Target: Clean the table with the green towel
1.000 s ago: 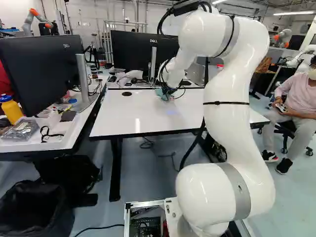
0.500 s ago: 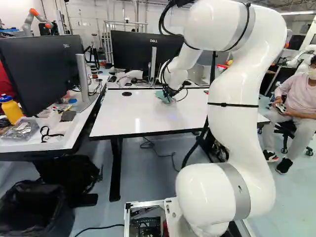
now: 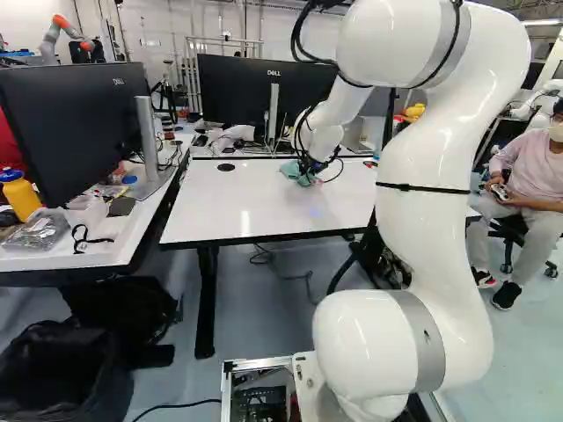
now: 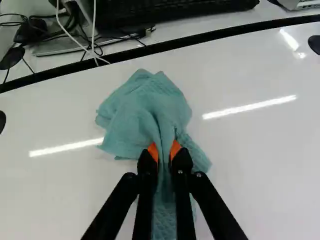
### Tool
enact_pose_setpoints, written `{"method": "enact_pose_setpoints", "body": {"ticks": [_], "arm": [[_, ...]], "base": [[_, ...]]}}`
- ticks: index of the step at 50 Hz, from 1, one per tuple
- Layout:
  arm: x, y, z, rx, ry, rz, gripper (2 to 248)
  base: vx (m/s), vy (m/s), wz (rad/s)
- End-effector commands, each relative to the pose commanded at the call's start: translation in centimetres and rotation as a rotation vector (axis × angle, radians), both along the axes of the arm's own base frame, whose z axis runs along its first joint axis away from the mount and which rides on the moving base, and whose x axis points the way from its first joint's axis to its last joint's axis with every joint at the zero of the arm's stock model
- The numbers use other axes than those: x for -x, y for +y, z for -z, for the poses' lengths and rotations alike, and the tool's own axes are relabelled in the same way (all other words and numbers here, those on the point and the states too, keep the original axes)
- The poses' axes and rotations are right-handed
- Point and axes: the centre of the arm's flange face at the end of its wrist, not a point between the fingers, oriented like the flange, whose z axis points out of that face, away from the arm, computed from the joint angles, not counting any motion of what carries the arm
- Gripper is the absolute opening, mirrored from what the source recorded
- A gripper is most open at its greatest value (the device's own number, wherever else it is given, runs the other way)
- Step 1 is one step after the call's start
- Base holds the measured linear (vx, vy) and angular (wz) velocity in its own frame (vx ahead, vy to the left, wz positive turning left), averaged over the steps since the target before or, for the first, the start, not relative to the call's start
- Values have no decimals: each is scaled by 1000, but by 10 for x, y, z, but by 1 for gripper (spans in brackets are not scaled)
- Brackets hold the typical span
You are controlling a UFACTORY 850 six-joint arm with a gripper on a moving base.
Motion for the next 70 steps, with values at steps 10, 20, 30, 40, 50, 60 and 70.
{"method": "enact_pose_setpoints", "body": {"ticks": [10,20,30,40,50,60,70], "arm": [[-15,-11,1,1,-11,16,45],[-33,-18,3,3,-24,22,45],[-51,-22,5,4,-39,26,45],[-69,-23,7,6,-54,23,45],[-88,-23,10,8,-70,20,45],[-103,-16,12,9,-83,8,45],[-104,-1,12,8,-83,-13,45]], "base": [[0,0,0],[0,0,0],[0,0,0],[0,0,0],[0,0,0],[0,0,0],[0,0,0]]}}
